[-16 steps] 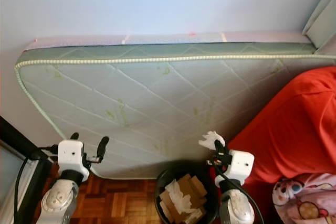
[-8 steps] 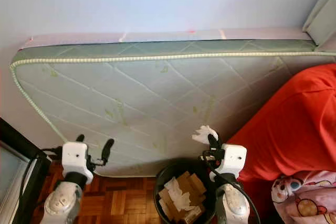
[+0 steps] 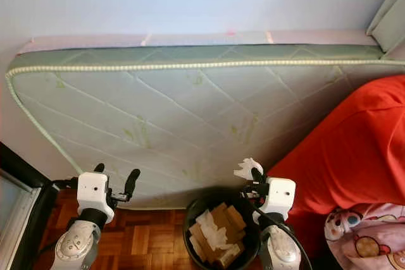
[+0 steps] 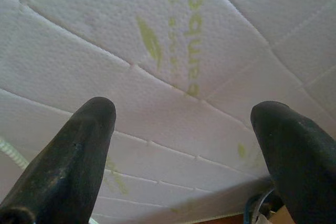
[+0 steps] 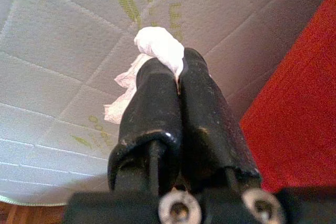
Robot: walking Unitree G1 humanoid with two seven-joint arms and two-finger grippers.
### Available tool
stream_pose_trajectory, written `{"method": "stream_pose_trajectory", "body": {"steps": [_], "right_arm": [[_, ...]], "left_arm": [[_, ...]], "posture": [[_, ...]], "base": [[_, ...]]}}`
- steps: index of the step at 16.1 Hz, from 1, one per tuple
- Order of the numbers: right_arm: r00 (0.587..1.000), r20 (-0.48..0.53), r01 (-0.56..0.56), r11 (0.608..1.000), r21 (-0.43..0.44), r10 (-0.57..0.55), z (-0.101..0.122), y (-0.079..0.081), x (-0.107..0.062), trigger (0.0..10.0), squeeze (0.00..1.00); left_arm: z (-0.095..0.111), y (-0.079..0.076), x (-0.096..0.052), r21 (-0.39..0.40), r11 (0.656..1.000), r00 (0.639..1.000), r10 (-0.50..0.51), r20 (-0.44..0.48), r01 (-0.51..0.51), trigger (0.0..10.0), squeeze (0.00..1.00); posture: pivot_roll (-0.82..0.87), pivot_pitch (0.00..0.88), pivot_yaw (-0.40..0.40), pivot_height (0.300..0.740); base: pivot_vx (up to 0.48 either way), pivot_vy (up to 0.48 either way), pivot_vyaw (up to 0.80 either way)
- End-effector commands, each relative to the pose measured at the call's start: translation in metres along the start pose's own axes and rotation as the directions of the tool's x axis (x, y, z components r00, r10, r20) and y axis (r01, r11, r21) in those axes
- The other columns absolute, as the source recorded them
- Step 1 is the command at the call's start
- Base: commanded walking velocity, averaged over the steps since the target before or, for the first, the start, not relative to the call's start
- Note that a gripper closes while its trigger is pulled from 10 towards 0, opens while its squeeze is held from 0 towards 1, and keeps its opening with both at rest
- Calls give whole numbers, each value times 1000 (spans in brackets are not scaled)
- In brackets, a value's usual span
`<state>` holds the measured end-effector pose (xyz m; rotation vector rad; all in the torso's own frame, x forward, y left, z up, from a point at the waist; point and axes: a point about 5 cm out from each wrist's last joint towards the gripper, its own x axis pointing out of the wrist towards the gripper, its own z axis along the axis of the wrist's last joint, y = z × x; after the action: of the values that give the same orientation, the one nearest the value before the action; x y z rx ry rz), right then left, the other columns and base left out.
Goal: Clean up the room
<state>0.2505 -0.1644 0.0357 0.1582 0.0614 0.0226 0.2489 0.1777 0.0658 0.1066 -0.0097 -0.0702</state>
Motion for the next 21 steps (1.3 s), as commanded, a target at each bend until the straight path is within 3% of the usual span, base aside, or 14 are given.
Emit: {"method": "stream_pose_trajectory", "body": {"steps": [1,5,7,15,21], "right_arm": [[1000,25,13,1000,7,-13,5,-2,-2,10000,0],[1000,-28,7,1000,-4,-7,-3,2,-1,10000,0],[1000,1,9,1000,3,-9,0,3,-2,10000,0],[1000,0,13,1000,1,-13,1,1,0,10000,0],[1000,-15,4,1000,-1,-4,-3,5,1,10000,0]], "left_arm": [[-2,-2,-3,-2,1000,1000,-9,-19,9,10000,0],[-2,0,-4,3,1000,1000,-9,-22,9,10000,0],[-2,0,-4,3,1000,1000,-8,-24,8,10000,0],[-3,1,-6,3,1000,1000,8,-30,-7,10000,0],[-7,5,-9,7,1000,999,24,-42,-24,10000,0]], "posture": [[-41,155,-40,700],[-36,146,-35,690],[-36,147,-35,670],[-32,158,-44,670],[-29,164,-44,647]], "base": [[0,0,0],[0,0,0],[0,0,0],[0,0,0],[0,0,0]]}}
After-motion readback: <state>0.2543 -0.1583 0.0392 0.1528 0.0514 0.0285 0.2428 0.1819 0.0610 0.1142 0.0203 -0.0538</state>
